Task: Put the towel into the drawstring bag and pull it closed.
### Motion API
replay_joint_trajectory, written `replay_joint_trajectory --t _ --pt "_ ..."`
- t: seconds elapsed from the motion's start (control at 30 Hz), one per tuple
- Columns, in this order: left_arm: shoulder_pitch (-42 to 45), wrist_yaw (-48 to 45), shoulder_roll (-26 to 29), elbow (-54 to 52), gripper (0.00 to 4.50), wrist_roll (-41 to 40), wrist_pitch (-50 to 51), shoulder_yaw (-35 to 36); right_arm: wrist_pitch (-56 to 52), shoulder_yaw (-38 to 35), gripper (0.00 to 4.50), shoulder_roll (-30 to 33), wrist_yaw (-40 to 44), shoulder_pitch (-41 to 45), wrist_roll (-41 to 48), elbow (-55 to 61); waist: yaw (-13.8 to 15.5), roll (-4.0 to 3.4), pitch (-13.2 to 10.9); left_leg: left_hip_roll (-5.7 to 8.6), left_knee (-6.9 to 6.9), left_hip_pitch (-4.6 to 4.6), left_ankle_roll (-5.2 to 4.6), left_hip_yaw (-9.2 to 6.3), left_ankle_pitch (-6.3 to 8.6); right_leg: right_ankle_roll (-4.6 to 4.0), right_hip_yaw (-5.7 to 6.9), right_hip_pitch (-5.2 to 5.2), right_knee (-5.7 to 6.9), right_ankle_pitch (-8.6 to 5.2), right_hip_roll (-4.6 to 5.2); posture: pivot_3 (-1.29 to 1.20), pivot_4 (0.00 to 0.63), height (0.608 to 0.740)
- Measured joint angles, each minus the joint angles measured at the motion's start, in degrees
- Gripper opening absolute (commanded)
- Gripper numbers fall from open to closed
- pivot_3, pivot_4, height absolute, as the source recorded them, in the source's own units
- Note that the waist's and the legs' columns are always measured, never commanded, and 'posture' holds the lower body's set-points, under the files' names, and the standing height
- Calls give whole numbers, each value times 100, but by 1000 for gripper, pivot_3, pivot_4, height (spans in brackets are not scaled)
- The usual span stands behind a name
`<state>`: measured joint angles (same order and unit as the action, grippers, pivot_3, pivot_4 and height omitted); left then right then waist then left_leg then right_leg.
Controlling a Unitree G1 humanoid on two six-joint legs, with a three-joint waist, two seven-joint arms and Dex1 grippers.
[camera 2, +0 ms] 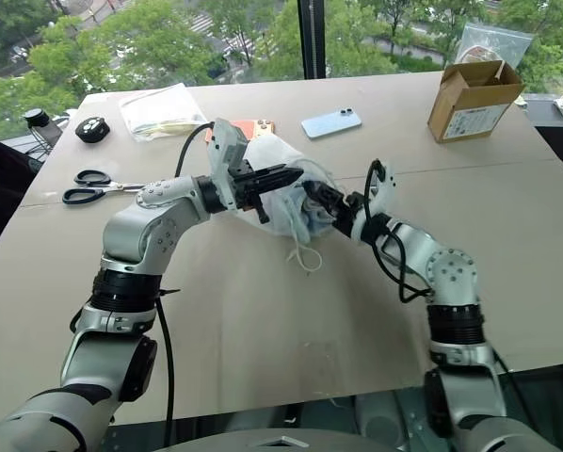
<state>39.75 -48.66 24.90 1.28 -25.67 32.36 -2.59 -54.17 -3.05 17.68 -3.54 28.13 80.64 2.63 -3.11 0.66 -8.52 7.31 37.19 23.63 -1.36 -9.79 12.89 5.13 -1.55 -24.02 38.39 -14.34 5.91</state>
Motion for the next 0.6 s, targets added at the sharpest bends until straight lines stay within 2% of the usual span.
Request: replay_joint_trajectory --t 0.07,0.2,0.4,0.6 --pt "-1 1 26 32 0 28 -37 6 -87 -6 3645 235 428 -89 -252 41 -6 0 0 -1 -1 -1 0 0 0 0 0 0 0 0 1 0 150 740" --pt "-2 -11 19 44 0 69 -52 4 -157 -3 3645 222 912 -106 -462 149 -19 1 0 -5 -2 -1 0 -2 0 0 1 0 2 0 0 0 150 740" --pt "-52 -115 -12 43 0 69 -59 -10 -170 90 3645 -334 976 -9 -871 107 -2 1 0 -4 -1 1 1 -3 0 0 1 -1 0 0 2 0 150 740" --pt "-58 -173 -21 42 0 69 -59 -20 -55 134 997 -707 1035 143 -1430 -181 56 1 0 -3 1 1 1 -3 0 0 2 -2 0 0 2 0 150 740"
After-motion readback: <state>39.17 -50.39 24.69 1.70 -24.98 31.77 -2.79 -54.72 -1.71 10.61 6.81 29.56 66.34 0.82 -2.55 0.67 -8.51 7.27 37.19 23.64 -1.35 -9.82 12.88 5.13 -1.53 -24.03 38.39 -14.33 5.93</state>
